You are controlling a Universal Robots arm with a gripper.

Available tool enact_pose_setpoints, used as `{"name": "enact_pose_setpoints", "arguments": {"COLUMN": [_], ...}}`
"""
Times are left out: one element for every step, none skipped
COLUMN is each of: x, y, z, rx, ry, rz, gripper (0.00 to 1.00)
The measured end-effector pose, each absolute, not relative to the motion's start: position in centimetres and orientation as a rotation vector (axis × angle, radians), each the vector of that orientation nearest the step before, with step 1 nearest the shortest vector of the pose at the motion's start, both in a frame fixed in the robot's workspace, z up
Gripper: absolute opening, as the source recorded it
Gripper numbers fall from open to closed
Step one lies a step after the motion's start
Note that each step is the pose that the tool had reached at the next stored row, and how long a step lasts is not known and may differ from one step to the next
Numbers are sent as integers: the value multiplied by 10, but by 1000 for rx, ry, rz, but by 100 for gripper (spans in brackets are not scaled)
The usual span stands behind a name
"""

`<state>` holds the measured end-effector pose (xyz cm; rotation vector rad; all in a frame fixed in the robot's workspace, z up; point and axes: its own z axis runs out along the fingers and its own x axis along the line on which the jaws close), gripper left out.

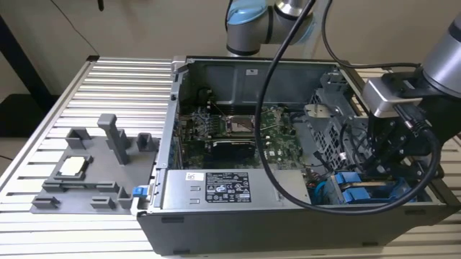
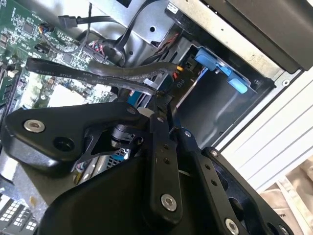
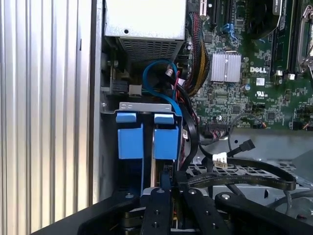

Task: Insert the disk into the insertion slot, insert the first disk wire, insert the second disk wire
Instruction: 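Insert the second disk wire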

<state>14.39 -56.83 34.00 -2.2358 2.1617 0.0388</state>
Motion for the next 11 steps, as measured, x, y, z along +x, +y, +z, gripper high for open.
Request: {"name": "enact_pose_setpoints", "arguments": {"x": [144,144,144,144,144,144,144,144,144,144,144], "y": [-568,-568,-568,-568,-568,-568,-568,-569,-569,-569,-569], "z": [339,339,338,338,338,338,338,337,337,337,337], "rx": [-2236,-2236,-2236,-2236,-2236,-2236,-2236,-2236,-2236,-2236,-2236], "ry": [2162,2162,2162,2162,2162,2162,2162,2162,2162,2162,2162], "rz": [39,39,39,38,38,38,38,39,39,39,39], "gripper": [16,16,16,16,16,16,16,16,16,16,16]}}
